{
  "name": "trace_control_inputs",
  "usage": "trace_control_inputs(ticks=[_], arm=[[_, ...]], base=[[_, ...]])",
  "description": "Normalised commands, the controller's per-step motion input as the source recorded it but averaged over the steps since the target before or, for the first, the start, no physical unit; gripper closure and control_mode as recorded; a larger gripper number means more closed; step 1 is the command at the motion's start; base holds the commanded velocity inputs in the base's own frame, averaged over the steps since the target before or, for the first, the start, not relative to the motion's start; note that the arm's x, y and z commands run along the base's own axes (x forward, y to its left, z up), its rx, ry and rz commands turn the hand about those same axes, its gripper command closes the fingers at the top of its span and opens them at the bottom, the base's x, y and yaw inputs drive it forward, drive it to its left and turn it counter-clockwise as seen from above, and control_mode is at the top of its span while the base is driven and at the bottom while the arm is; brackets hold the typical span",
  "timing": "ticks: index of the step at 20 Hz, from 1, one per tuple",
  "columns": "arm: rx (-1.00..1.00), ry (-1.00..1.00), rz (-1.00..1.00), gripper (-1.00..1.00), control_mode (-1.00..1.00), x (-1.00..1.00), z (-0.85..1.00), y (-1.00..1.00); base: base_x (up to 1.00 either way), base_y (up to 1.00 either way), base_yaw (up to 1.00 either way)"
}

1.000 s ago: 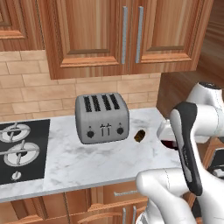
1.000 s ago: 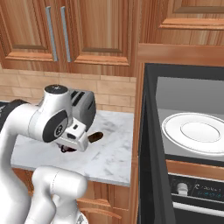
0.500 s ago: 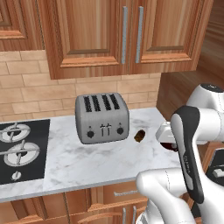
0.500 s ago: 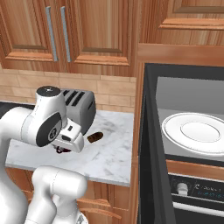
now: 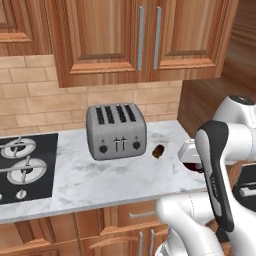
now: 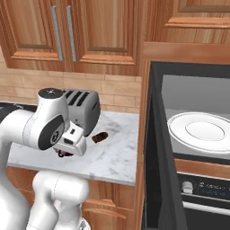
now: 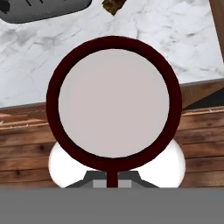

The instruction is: Pick the mug from the counter and place it inside the microwave. Then close the microwave.

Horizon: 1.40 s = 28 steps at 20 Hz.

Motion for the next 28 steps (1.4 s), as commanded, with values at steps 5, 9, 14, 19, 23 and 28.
trace_control_inputs(ticks=[5,9,14,19,23,28], arm=[[0.00,0.00,0.00,1.00,1.00,0.00,0.00,0.00],[0.00,0.00,0.00,1.00,1.00,0.00,0.00,0.00],[0.00,0.00,0.00,1.00,1.00,0.00,0.00,0.00],[0.00,0.00,0.00,1.00,1.00,0.00,0.00,0.00],[0.00,0.00,0.00,1.00,1.00,0.00,0.00,0.00],[0.00,0.00,0.00,1.00,1.00,0.00,0.00,0.00]], base=[[-0.55,0.34,-0.03],[-0.42,0.32,-0.08],[-0.35,0.21,-0.30],[-0.50,0.01,-0.59],[-0.63,0.00,-0.70],[-0.66,-0.01,-0.68]])
